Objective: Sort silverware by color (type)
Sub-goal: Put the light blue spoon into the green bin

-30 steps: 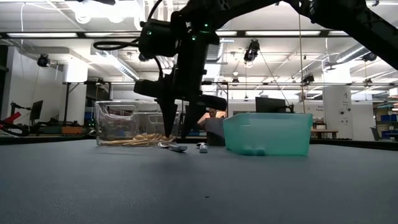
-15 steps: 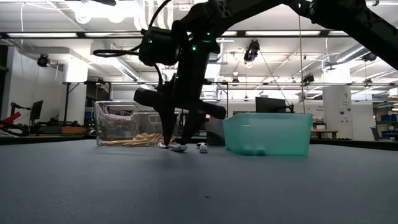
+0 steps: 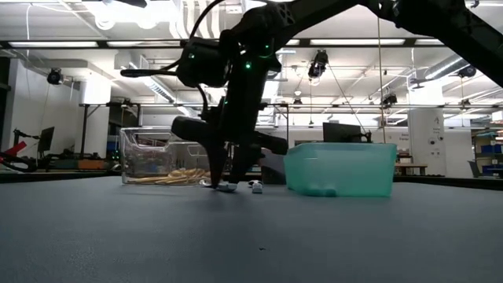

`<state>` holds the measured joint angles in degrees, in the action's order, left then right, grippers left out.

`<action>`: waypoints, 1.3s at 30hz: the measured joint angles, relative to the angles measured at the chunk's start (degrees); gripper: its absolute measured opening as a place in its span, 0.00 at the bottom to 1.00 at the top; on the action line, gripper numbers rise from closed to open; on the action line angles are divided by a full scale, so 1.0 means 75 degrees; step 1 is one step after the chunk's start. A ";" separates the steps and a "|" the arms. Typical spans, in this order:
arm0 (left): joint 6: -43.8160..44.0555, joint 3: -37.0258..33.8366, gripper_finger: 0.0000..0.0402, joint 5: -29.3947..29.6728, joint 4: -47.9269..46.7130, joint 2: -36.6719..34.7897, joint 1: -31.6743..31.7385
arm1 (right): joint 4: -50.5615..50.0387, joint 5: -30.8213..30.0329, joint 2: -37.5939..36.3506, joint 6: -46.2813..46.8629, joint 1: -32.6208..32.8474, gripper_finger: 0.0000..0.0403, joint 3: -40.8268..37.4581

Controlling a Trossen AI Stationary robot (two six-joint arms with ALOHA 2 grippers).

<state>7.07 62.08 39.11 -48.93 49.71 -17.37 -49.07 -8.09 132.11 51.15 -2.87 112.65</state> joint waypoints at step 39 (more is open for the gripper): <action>-0.0082 0.0000 0.00 0.0064 0.0003 -0.0107 0.0000 | -0.1823 0.0945 -0.0312 0.0584 -0.0093 0.07 0.1317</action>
<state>6.45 62.08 39.59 -48.90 48.91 -17.37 -62.74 -1.00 129.78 55.53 -3.57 122.53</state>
